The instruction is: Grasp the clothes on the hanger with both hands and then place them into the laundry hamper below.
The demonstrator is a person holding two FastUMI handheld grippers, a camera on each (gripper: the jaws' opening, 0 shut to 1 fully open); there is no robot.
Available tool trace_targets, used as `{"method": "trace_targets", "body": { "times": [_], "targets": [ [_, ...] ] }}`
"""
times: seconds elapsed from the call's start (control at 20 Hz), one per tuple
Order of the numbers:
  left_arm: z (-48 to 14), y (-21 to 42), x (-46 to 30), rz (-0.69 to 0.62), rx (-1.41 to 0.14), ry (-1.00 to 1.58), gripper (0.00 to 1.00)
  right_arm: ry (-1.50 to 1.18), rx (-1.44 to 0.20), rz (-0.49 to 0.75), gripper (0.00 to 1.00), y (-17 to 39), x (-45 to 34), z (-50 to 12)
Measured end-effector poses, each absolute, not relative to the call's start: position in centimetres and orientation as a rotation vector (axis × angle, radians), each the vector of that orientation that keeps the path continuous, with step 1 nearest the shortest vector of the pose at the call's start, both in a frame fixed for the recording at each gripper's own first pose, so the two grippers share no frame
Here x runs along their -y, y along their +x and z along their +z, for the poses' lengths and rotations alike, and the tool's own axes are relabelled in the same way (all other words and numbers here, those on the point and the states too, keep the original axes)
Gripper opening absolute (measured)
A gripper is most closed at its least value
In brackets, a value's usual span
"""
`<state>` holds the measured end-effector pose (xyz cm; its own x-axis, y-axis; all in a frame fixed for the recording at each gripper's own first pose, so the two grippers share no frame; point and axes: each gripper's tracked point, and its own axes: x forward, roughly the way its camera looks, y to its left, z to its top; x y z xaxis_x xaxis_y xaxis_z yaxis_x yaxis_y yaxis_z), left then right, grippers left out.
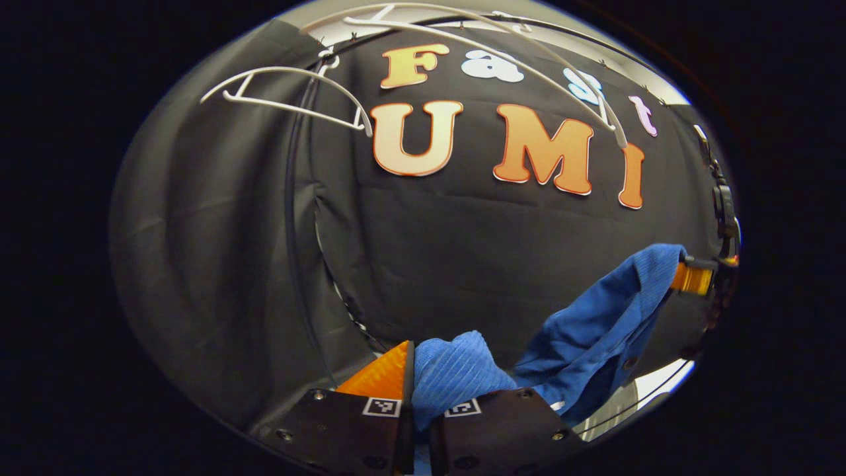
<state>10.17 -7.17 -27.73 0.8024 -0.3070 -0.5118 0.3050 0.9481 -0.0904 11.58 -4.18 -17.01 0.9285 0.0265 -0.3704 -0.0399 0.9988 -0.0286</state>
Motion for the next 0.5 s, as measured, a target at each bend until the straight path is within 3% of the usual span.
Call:
{"method": "trace_targets", "body": {
  "times": [0.1,0.5],
  "targets": [
    [-30.7,8.0,10.0,-0.405,-0.708,-0.114,0.10,-0.001,-0.461,0.048,0.12,10.8,2.7,-20.2],
    [-40.7,1.2,13.7,-0.450,-1.096,-0.162,0.13,0.134,-0.882,0.019,0.13,4.8,1.0,-35.7]
  ]
}}
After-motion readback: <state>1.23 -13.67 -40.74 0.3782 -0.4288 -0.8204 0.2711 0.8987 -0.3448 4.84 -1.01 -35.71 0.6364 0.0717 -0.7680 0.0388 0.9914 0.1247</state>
